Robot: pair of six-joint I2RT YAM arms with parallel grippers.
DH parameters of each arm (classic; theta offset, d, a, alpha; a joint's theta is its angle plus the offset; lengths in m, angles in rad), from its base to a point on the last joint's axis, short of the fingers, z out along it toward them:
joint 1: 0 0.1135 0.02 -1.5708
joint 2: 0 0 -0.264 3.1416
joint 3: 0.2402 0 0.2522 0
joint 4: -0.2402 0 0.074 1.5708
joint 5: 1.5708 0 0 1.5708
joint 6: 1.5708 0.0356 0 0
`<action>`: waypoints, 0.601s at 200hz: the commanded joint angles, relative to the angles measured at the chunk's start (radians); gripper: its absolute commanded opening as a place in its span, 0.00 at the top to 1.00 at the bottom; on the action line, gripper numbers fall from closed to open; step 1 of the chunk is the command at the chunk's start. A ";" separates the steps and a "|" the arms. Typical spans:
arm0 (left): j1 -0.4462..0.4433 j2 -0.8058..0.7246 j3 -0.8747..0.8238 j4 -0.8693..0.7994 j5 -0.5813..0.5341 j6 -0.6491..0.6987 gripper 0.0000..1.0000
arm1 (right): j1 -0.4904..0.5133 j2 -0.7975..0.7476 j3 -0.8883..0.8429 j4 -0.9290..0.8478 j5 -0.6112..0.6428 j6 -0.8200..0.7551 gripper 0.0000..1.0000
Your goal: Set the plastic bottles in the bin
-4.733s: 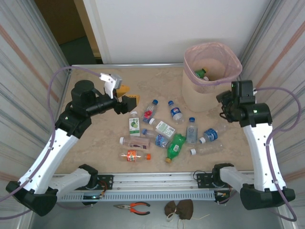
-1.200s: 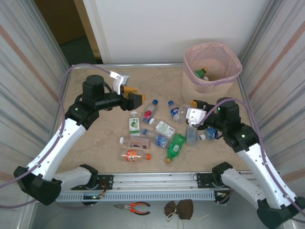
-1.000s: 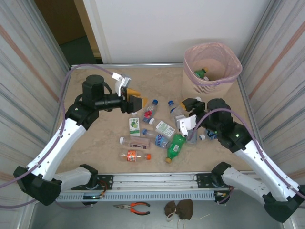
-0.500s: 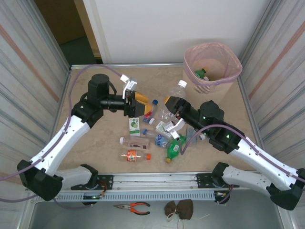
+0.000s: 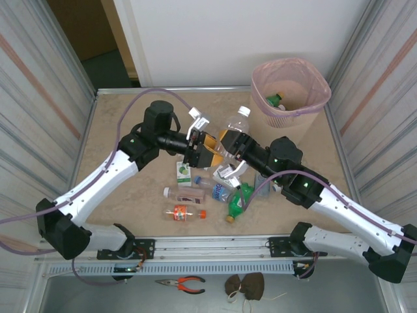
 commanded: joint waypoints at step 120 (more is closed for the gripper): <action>-0.030 0.030 0.047 0.075 0.051 0.010 0.57 | 0.013 -0.012 0.004 0.048 0.008 -0.040 0.33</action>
